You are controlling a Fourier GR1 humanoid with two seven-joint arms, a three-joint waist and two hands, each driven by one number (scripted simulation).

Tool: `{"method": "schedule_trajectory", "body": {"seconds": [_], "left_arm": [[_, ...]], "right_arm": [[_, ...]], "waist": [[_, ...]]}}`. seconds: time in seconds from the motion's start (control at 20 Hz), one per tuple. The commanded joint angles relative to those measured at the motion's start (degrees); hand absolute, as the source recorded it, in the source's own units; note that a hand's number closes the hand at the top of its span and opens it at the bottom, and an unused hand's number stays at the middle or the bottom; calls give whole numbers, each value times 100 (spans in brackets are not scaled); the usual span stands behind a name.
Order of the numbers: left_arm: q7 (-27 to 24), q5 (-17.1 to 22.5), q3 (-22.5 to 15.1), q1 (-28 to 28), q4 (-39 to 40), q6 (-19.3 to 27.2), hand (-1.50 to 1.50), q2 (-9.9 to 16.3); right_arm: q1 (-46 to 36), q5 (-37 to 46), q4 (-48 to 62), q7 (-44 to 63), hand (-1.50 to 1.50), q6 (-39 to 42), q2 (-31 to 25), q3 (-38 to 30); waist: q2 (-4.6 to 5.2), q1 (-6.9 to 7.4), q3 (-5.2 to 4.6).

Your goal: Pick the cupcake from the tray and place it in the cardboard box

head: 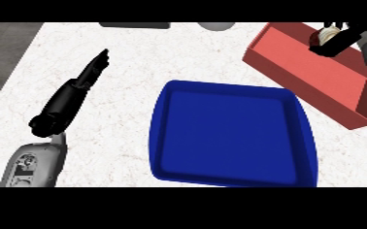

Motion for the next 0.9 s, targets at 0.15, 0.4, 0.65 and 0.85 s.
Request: {"method": "schedule_trajectory", "body": {"seconds": [0.15, 0.4, 0.65, 0.85], "left_arm": [[-42, -80, -35, -182, 238, 35, 0, -59], [-78, -140, -132, 116, -25, 89, 0, -144], [-69, -72, 76, -60, 161, 51, 0, 18], [81, -135, -64, -177, -43, 99, 0, -84]], "right_arm": [[-373, 164, 1229, -830, -150, 798, -503, 136], [-302, -35, 1420, -1863, -150, 592, -421, -1], [-443, -1765, 1378, -2281, -150, 366, -253, -1735], [-727, -2820, 1871, -1532, -150, 454, -276, -2897]], "waist": [[39, 39, 3], [8, 71, 8], [-22, -123, 29], [-3, -22, 24]]}}
